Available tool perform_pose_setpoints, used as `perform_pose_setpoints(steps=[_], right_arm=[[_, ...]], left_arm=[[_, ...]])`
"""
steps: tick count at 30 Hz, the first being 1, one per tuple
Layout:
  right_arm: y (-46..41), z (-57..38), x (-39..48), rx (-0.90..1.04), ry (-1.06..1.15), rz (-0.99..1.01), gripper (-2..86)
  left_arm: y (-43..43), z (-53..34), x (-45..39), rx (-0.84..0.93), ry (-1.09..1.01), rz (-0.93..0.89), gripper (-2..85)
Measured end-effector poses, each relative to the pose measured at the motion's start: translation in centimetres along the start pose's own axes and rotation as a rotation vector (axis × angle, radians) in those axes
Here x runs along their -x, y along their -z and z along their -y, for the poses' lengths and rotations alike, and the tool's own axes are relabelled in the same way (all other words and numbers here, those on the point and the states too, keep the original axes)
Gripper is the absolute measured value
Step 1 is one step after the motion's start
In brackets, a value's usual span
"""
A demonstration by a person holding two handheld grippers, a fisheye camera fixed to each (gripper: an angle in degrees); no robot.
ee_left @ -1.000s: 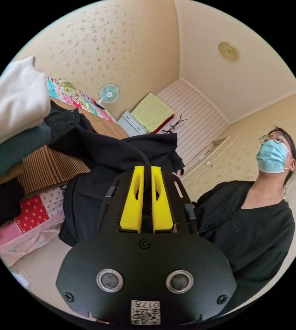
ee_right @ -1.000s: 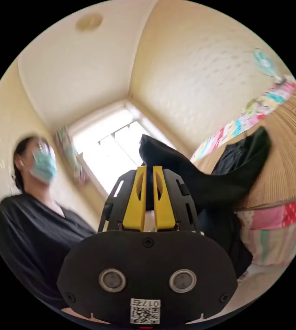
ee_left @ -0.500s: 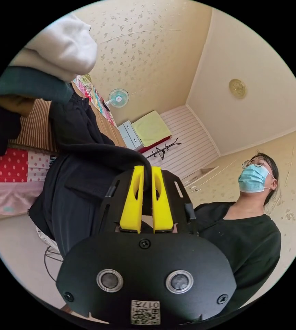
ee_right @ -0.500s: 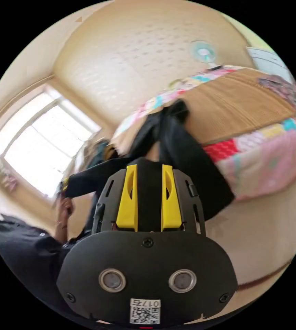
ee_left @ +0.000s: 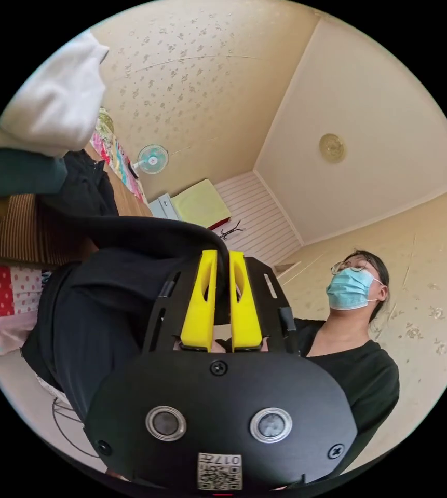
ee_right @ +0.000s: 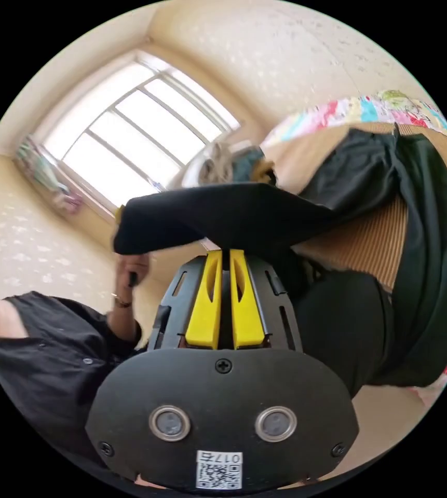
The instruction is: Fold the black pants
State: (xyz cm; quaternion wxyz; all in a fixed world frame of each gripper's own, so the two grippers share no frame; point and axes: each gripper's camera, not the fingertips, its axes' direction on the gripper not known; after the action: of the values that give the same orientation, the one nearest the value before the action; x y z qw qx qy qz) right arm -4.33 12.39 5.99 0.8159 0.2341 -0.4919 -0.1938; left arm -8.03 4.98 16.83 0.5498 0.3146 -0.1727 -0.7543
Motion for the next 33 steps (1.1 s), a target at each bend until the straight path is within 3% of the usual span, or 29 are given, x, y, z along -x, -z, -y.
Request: perform_pose_setpoints(steps=[2,4,6,8,11,17,19,22,25,29,33], right_arm=[[7.1,-0.5,-1.1,-0.276,0.022,0.343,2.7],[11.0,-1.4,-2.8,-0.460,0.018,0.548,2.0],[13.0,-2.0,-3.7,-0.473,-0.047,0.420,1.9],[12.3,-2.5,-3.8,-0.290,-0.148,0.061,2.5],[8.0,-3.8,-3.4,-0.044,-0.198,-0.078,7.0],[0.8,-4.5,-2.6,0.169,-0.251,-0.029,13.4],[-0.6,-4.2,-2.4,0.232,-0.266,-0.023,14.4],[-1.8,-4.2,-1.9,0.226,-0.236,0.054,15.7],[-1.1,-4.2,-0.1,0.065,-0.102,0.103,14.1],[2.7,-4.2,1.9,-0.171,0.008,0.224,4.2],[5.4,-3.8,0.5,-0.196,-0.065,0.536,5.2]], left_arm=[[1.6,1.3,-1.1,-0.029,0.005,-0.062,4.8],[3.7,2.0,-1.3,-0.045,0.045,-0.007,4.8],[5.8,1.5,-0.5,-0.071,0.091,0.080,4.7],[7.7,0.4,0.7,-0.101,0.173,0.178,4.7],[8.5,-0.6,2.4,-0.092,0.231,0.194,4.7],[6.4,1.3,4.8,-0.196,0.391,-0.127,4.9],[3.2,2.3,5.4,-0.204,0.439,-0.323,5.0],[1.0,2.6,5.6,-0.226,0.448,-0.436,5.0],[1.2,2.5,6.1,-0.226,0.452,-0.393,5.0],[3.6,1.1,6.9,-0.272,0.466,-0.328,5.0],[4.5,-0.1,6.3,-0.010,0.457,-0.094,4.9]])
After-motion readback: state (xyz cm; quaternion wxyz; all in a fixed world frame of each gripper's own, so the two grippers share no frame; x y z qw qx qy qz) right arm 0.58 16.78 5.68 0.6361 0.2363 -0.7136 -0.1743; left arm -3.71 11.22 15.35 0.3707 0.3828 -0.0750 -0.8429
